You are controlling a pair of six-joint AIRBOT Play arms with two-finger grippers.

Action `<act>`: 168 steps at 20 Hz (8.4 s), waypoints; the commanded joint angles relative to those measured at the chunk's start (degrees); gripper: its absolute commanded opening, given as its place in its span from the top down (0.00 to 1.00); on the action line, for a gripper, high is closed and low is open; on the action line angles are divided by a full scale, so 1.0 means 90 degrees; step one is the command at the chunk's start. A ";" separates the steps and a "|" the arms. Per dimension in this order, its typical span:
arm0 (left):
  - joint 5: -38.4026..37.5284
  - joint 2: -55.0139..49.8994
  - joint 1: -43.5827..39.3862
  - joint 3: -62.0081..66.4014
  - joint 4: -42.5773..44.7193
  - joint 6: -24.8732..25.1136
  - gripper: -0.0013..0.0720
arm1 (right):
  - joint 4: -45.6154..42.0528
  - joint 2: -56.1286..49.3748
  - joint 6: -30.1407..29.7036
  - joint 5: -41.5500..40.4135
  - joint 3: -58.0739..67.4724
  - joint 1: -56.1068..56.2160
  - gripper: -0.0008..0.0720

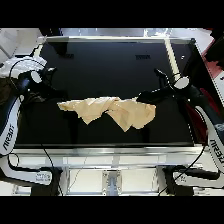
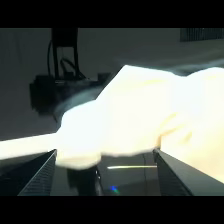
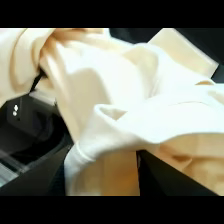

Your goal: Fold the shirts.

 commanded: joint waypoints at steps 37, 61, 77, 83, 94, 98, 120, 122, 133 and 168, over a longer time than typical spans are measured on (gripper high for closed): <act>-0.0461 0.1219 -0.2312 0.0102 0.1953 0.0874 0.97 | -0.0461 -0.0733 0.0325 -0.0410 -0.0648 -0.0894 0.36; -0.0838 0.3995 -0.2263 0.0109 0.6280 0.0041 0.97 | 0.0707 0.1860 -0.0265 0.1812 0.2222 -0.1282 0.97; -0.1392 0.1530 -0.2565 0.1586 0.5773 0.0865 0.97 | 0.0376 0.2195 0.0117 0.2846 0.2484 -0.1362 0.97; 0.0318 -0.1112 -0.2453 0.1588 0.6414 -0.0619 0.77 | 0.0068 0.0219 -0.0634 0.0493 -0.0095 -0.0546 0.97; 0.1146 0.0920 -0.1911 0.2045 0.6926 -0.5078 0.17 | -0.1324 -0.0554 -0.0163 -0.1326 0.1205 -0.1003 0.33; 0.0500 0.3191 -0.1761 0.0362 0.5362 -0.5518 0.17 | -0.2084 -0.0396 0.0010 -0.0151 0.1690 -0.1943 0.33; 0.1430 0.7429 -0.2858 -0.7101 0.0097 -0.6703 0.58 | -0.0015 -0.0384 -0.1154 0.0624 0.1389 -0.2086 0.33; 0.0755 0.7412 -0.2856 -0.7101 0.0039 -0.6637 0.57 | -0.0012 -0.0301 -0.1154 0.0624 0.1389 -0.2086 0.33; 0.0406 0.7067 -0.2854 -0.7125 0.0678 -0.7839 0.30 | -0.0015 0.0029 -0.1158 0.0668 0.1389 -0.2086 0.33; 0.2120 0.7599 -0.2846 -0.7902 0.0712 -1.0146 0.49 | -0.0109 0.0032 -0.1154 0.0969 0.1389 -0.2086 0.33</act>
